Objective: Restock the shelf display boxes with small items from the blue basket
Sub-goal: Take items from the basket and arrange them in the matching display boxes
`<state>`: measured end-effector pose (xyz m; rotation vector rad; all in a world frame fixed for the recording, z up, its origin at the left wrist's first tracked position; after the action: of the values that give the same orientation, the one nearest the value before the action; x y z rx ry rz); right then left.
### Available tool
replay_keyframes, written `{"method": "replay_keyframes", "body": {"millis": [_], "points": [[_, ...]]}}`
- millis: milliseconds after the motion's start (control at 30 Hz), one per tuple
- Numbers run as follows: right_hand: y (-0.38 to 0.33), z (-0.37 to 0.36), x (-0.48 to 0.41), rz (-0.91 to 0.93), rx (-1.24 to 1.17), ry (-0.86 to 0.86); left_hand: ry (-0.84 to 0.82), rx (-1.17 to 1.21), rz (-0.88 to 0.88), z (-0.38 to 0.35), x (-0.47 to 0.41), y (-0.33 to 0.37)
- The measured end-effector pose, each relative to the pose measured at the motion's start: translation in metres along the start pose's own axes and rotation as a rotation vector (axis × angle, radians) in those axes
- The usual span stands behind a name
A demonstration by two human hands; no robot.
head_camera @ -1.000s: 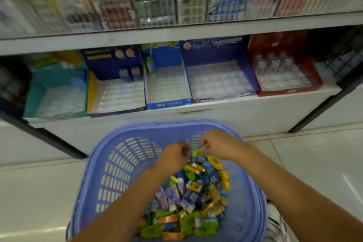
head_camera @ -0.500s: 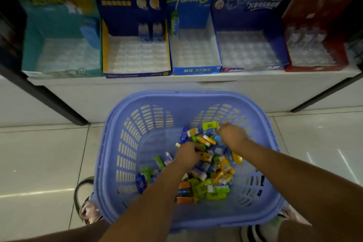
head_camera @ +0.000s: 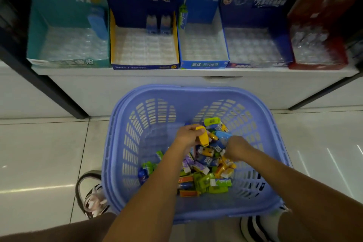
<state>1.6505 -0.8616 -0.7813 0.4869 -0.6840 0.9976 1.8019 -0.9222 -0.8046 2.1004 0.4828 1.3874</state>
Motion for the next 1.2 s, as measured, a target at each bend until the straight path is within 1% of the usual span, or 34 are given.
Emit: {"method": "replay_keyframes", "body": {"millis": [33,167,300,400,433,467,533,600,633,667,767,833,900,967,1000,1100,1200], "points": [[-0.001,-0.008,0.000,-0.002,0.065,-0.012,0.015,-0.002,-0.001,0.002,0.000,0.001],[-0.008,-0.019,-0.004,-0.017,0.198,0.171,0.054,0.058,-0.005,0.009,0.004,0.010],[-0.005,-0.036,-0.004,-0.055,0.132,0.126,0.089,0.142,0.050,0.014,0.018,0.016],[-0.007,-0.028,-0.003,-0.060,0.100,0.009,0.075,0.187,0.066,0.020,0.025,0.025],[-0.010,-0.016,0.003,-0.037,0.038,-0.007,0.069,0.190,0.049,0.023,0.034,0.035],[-0.016,-0.005,0.011,0.026,-0.093,-0.049,0.070,0.169,0.008,0.026,0.045,0.048],[-0.022,0.010,0.026,0.150,-0.525,-0.177,0.071,0.124,-0.041,0.029,0.054,0.062],[-0.032,0.031,0.052,0.296,-0.949,-0.225,0.095,0.108,-0.100,0.036,0.065,0.076],[-0.036,0.046,0.062,0.372,-1.099,-0.227,0.097,0.127,-0.138,0.041,0.074,0.087],[-0.043,0.061,0.073,0.444,-1.186,-0.218,0.086,0.151,-0.176,0.044,0.083,0.098],[-0.068,0.111,0.092,0.680,-1.270,-0.103,0.002,0.257,-0.289,0.052,0.108,0.134],[-0.085,0.142,0.100,0.735,-1.309,-0.006,-0.013,0.367,-0.361,0.058,0.123,0.156],[-0.105,0.172,0.104,0.787,-1.252,0.131,-0.013,0.492,-0.393,0.064,0.132,0.173],[-0.130,0.200,0.107,0.839,-1.107,0.265,-0.012,0.554,-0.422,0.065,0.139,0.187],[-0.141,0.212,0.108,0.842,-1.041,0.322,-0.010,0.558,-0.446,0.065,0.140,0.192],[-0.166,0.238,0.106,0.838,-0.967,0.416,0.037,0.542,-0.533,0.069,0.142,0.205],[-0.175,0.263,0.096,0.734,-0.920,0.569,0.134,0.470,-0.610,0.082,0.137,0.213]]}}
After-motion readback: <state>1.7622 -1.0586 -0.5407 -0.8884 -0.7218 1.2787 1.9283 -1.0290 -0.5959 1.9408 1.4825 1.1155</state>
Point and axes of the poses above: each hand's wrist, its own x-axis away from the middle knuckle, its own z-axis out of the back of the hand, y = z × x, the point moved 7 cm from there along -x, towards the middle knuckle, and after that the axes turned 2 degrees about x, right-handed, at the moved point
